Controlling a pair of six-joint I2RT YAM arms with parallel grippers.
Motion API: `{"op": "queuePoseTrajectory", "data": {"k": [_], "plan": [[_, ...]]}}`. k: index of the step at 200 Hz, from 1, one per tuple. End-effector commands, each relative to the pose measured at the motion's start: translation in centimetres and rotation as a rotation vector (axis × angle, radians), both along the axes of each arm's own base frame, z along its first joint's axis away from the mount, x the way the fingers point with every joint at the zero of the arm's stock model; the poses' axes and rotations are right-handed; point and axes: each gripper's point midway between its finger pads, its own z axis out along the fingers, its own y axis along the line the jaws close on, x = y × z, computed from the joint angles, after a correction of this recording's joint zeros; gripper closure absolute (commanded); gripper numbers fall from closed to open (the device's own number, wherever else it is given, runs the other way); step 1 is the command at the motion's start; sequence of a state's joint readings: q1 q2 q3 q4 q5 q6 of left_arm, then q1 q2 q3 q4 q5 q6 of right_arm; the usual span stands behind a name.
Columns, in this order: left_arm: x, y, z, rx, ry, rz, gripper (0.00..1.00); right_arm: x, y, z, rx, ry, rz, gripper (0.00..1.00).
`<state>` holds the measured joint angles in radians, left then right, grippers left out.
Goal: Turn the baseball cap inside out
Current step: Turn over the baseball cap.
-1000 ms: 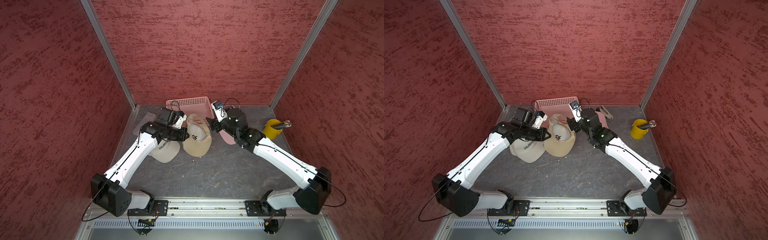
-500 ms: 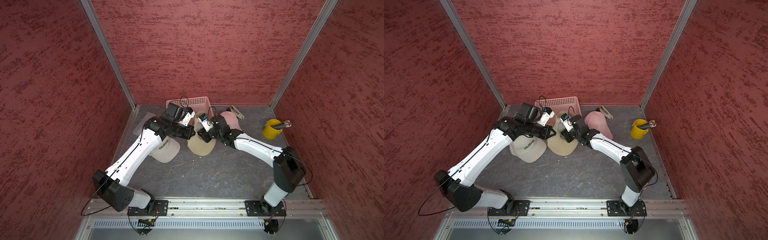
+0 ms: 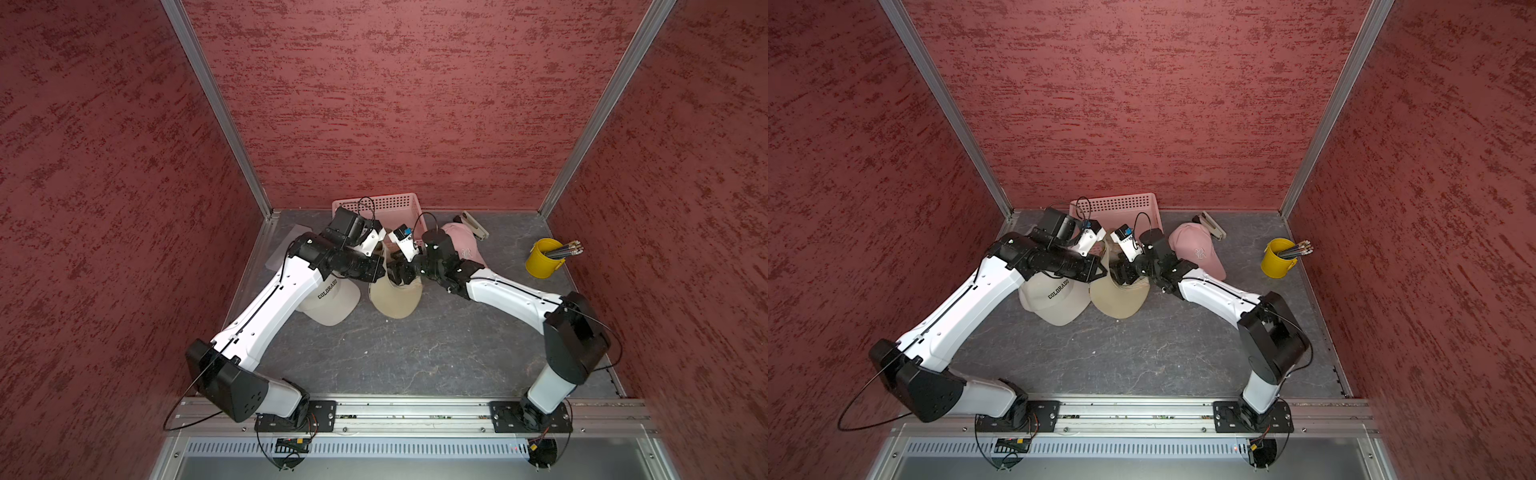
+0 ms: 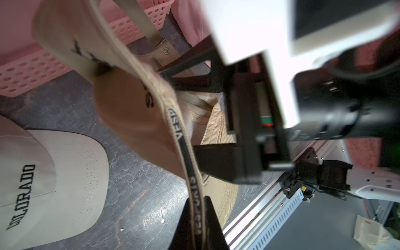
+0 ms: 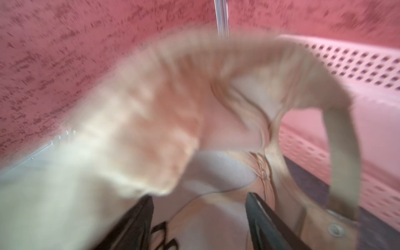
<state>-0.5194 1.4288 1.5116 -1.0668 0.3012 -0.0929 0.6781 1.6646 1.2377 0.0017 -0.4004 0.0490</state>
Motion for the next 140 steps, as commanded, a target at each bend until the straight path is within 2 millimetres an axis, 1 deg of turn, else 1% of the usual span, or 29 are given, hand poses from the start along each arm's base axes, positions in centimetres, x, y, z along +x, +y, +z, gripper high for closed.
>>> {"op": "queuePoseTrajectory", "data": {"k": [1,7,18,26,28,37,47,57,70,81,89,113,140], "plan": [[0.2,-0.2,0.6,0.102,-0.133,-0.129,1.00,-0.2,-2.5,4.7,0.024,-0.066,-0.047,0.24],[0.2,0.1,0.5,0.123,-0.153,-0.148,1.00,0.1,-4.0,4.9,0.000,-0.071,-0.081,0.23],[0.1,0.8,0.7,0.144,-0.202,-0.186,1.00,0.7,-6.6,4.6,-0.038,-0.073,-0.139,0.23],[-0.2,0.9,1.1,0.145,-0.237,-0.227,1.00,1.3,-8.5,3.6,-0.064,-0.059,-0.179,0.22],[-0.3,1.0,1.2,0.146,-0.248,-0.241,1.00,1.2,-9.1,4.2,-0.057,-0.072,-0.189,0.22],[-0.7,1.2,1.7,0.137,-0.283,-0.280,1.00,1.7,-11.3,3.7,-0.079,-0.069,-0.243,0.22],[-1.2,1.3,2.3,0.120,-0.311,-0.322,1.00,2.0,-13.0,3.2,-0.117,-0.075,-0.289,0.22],[-1.8,1.3,2.8,0.103,-0.325,-0.367,1.00,2.0,-14.1,2.8,-0.153,-0.089,-0.319,0.21],[-2.9,1.1,3.0,0.084,-0.329,-0.445,1.00,1.8,-14.7,2.6,-0.173,-0.111,-0.321,0.21],[-4.0,0.7,3.1,0.065,-0.323,-0.526,1.00,1.6,-14.9,2.4,-0.185,-0.126,-0.315,0.20],[-4.5,0.6,3.0,0.056,-0.319,-0.559,1.00,1.6,-15.0,2.4,-0.189,-0.129,-0.307,0.20],[-4.3,0.8,2.7,0.077,-0.304,-0.562,1.00,1.0,-14.3,2.5,-0.169,-0.134,-0.252,0.21],[-4.1,0.7,2.7,0.070,-0.304,-0.549,1.00,1.3,-13.8,2.7,-0.150,-0.130,-0.234,0.22]]}}
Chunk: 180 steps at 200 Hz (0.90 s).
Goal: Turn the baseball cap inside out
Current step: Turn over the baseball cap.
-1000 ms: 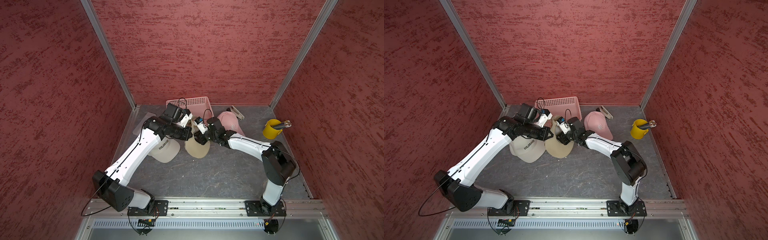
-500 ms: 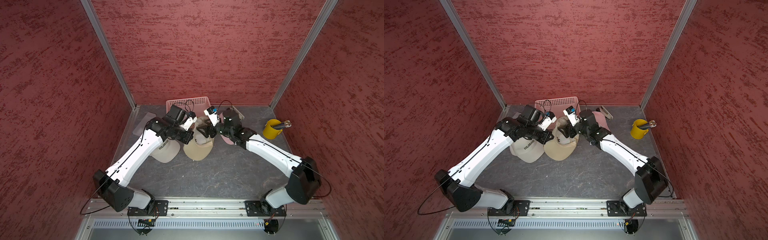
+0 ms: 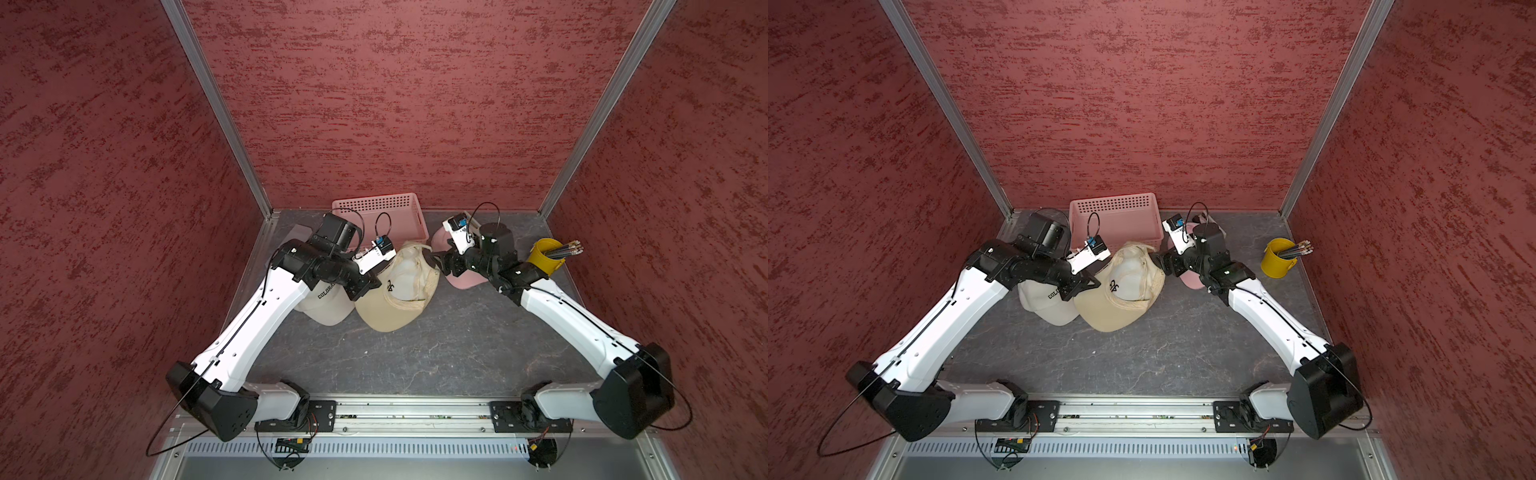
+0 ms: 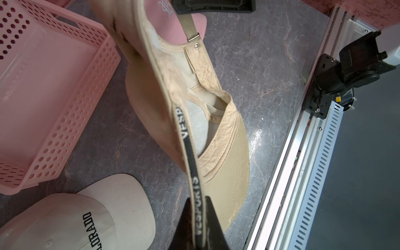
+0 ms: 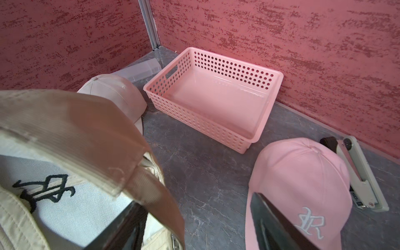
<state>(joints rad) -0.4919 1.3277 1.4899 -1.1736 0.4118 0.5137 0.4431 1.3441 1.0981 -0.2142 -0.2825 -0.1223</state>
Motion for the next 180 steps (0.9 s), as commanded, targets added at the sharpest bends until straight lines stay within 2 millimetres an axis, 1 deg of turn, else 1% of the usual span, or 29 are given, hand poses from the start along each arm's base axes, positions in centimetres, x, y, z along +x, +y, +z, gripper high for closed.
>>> {"op": "queuePoseTrajectory", "data": {"k": [1,20,30,38,49,54,63,72,90,112,128,139,150,165,180], "plan": [[-0.1,-0.5,1.2,-0.033,-0.026,-0.047,1.00,-0.2,0.5,-0.4,0.001,-0.001,0.038,0.22],[-0.3,-0.7,1.2,-0.043,-0.029,-0.055,1.00,0.5,0.6,-0.7,0.000,0.006,0.030,0.28],[-0.4,-0.7,1.1,-0.045,-0.032,-0.059,1.00,0.6,0.9,-0.8,0.003,0.012,0.040,0.35],[-0.5,-0.7,1.0,-0.047,-0.032,-0.064,1.00,0.9,1.1,-0.8,0.010,0.014,0.042,0.45],[-0.4,-0.8,0.9,-0.054,-0.030,-0.063,1.00,1.3,1.2,-0.5,0.023,0.009,0.025,0.67],[-0.4,-0.9,0.7,-0.056,-0.028,-0.061,1.00,1.7,0.9,-0.2,0.033,0.000,0.002,0.75],[0.0,-0.9,0.4,-0.056,-0.017,-0.037,1.00,1.8,0.6,0.3,0.043,-0.013,-0.028,0.84],[0.8,-0.6,0.0,-0.046,-0.002,0.011,1.00,2.0,-0.2,1.1,0.045,-0.028,-0.077,0.89],[3.3,0.5,-1.6,0.001,0.066,0.153,1.00,1.6,-2.1,2.6,0.036,-0.050,-0.167,0.95],[6.3,2.2,-3.3,0.082,0.109,0.327,1.00,0.1,-4.5,4.4,0.055,-0.064,-0.267,0.97],[7.9,3.2,-3.9,0.106,0.124,0.440,1.00,-1.5,-5.0,4.7,0.095,-0.041,-0.275,0.98],[9.0,3.8,-4.0,0.110,0.116,0.517,1.00,-2.7,-4.5,4.2,0.123,0.000,-0.245,0.97],[9.7,3.8,-3.7,0.087,0.110,0.563,1.00,-3.6,-3.9,3.1,0.142,0.051,-0.221,0.96],[9.7,2.9,-2.8,0.033,0.095,0.556,1.00,-4.2,-2.5,1.4,0.159,0.112,-0.180,0.92],[9.1,1.6,-1.8,0.012,0.057,0.507,1.00,-3.7,-1.3,-1.0,0.149,0.171,-0.173,0.83]]}}
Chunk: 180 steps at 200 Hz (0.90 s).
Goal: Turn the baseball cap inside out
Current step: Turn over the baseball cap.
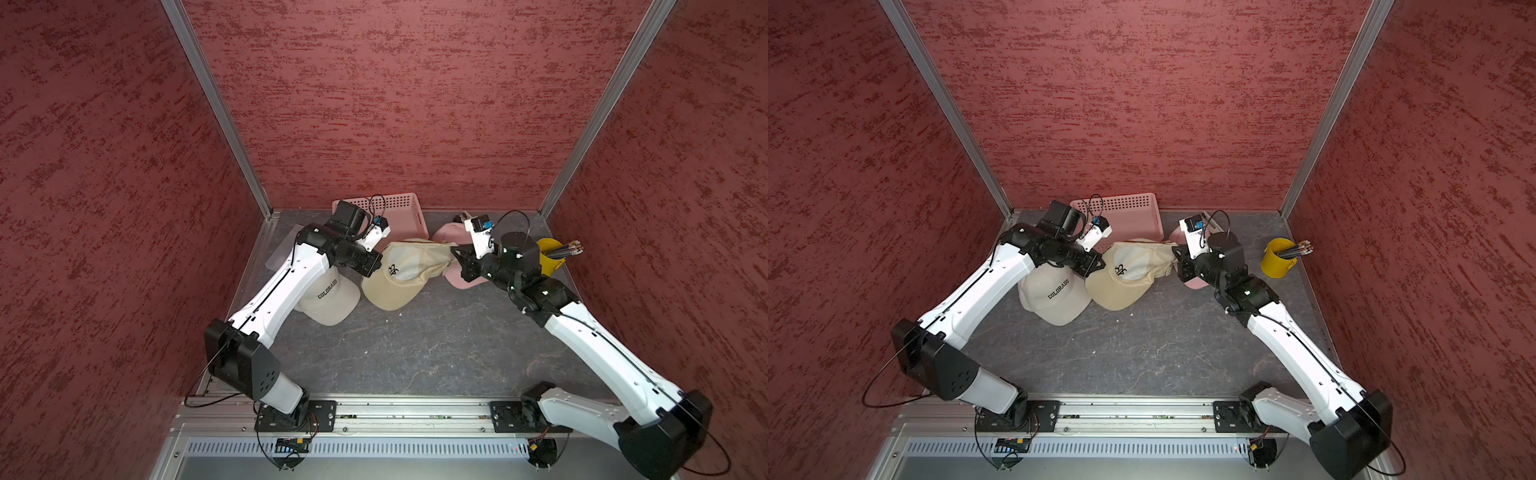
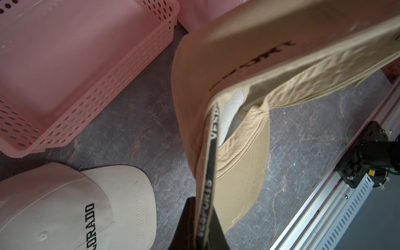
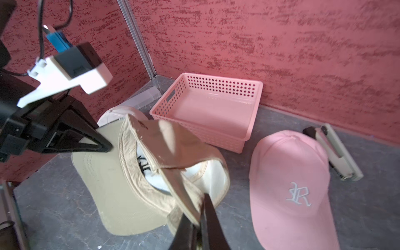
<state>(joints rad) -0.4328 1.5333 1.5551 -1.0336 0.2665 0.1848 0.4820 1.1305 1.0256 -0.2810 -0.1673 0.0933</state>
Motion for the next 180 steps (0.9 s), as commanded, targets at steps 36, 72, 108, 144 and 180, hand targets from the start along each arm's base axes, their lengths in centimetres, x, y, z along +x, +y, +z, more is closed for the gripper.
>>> {"op": "queuePoseTrajectory", "data": {"k": [36,72,108,144,180], "plan": [[-1.5,-0.9,2.8,-0.004,-0.038,0.044,1.00,3.1,1.6,-4.6,0.013,0.128,-0.080,0.45],[-0.9,0.4,3.0,-0.082,0.039,0.149,1.00,2.6,1.8,-0.1,0.006,0.040,-0.034,0.38],[-0.9,0.1,3.2,-0.110,0.064,0.161,1.00,-0.5,4.5,0.4,0.009,0.021,0.124,0.43],[-0.4,-0.1,2.9,-0.089,0.082,0.166,1.00,-3.4,10.2,-0.3,0.096,0.009,0.276,0.64],[-0.7,-1.5,3.1,-0.087,0.082,0.131,1.00,-0.5,13.8,-1.0,0.239,-0.014,0.207,0.86]]}}
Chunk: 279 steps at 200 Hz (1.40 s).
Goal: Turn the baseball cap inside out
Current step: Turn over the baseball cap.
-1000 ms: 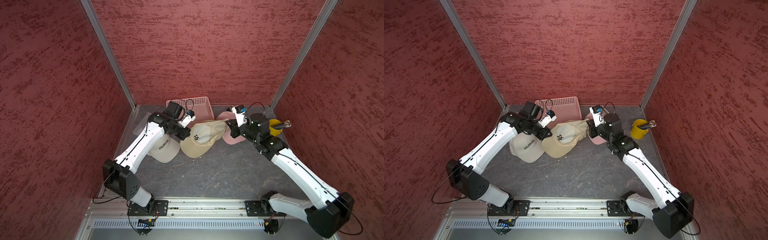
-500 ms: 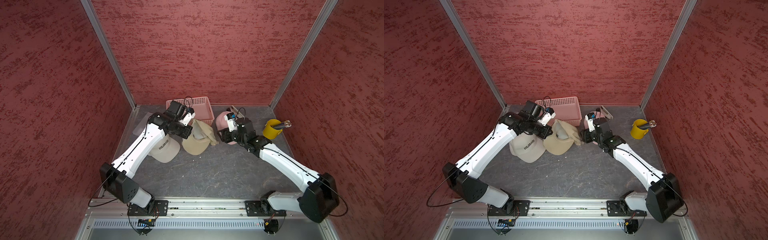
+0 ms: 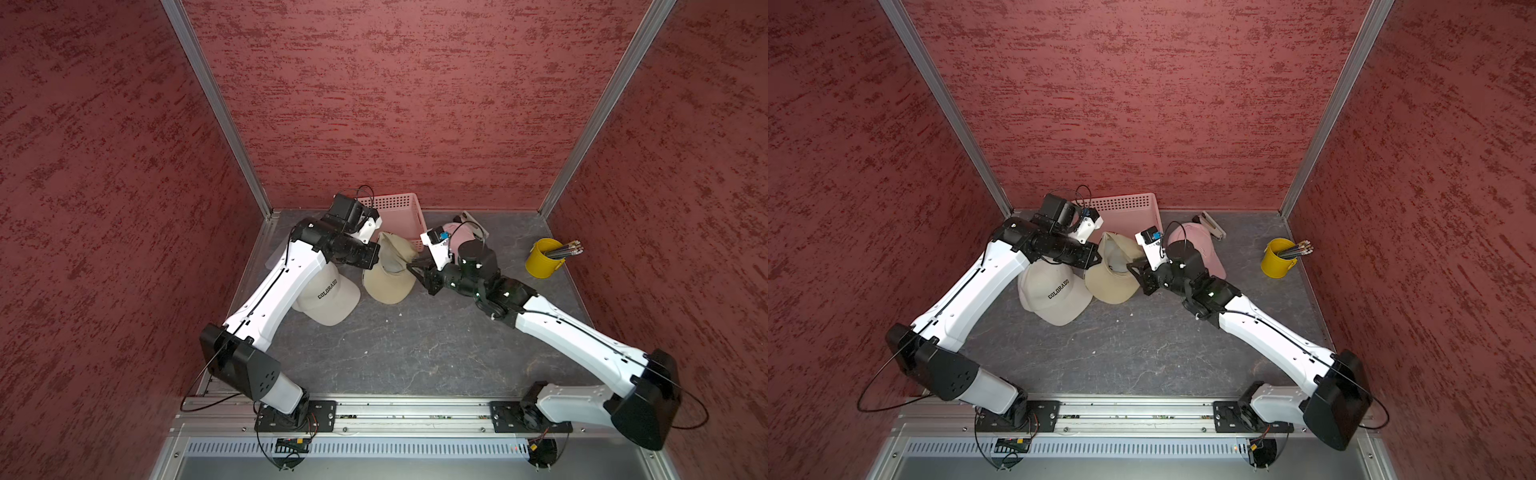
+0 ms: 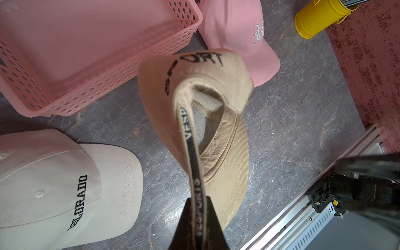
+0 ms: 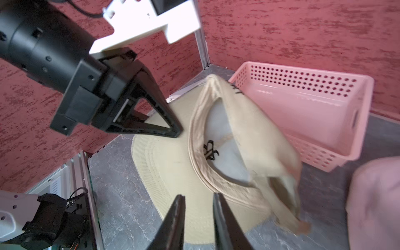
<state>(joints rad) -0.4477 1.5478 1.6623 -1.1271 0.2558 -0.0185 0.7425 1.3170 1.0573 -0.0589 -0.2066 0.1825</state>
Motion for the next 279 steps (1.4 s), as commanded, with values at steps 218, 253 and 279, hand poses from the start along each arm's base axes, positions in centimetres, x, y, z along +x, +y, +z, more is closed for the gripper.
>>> {"op": "queuePoseTrajectory", "data": {"k": [218,253,279], "plan": [[-3.8,-1.9,-0.9,-0.096,0.029,-0.019,1.00,16.1,-5.1,-3.0,0.079,0.085,-0.564,0.75],[-3.4,-1.8,0.2,-0.107,0.015,-0.027,1.00,11.5,-1.6,-5.3,-0.047,0.182,-0.229,0.58],[-3.2,-1.9,0.6,-0.103,0.013,-0.028,1.00,9.5,-0.5,-6.6,-0.077,0.251,-0.100,0.45]]}}
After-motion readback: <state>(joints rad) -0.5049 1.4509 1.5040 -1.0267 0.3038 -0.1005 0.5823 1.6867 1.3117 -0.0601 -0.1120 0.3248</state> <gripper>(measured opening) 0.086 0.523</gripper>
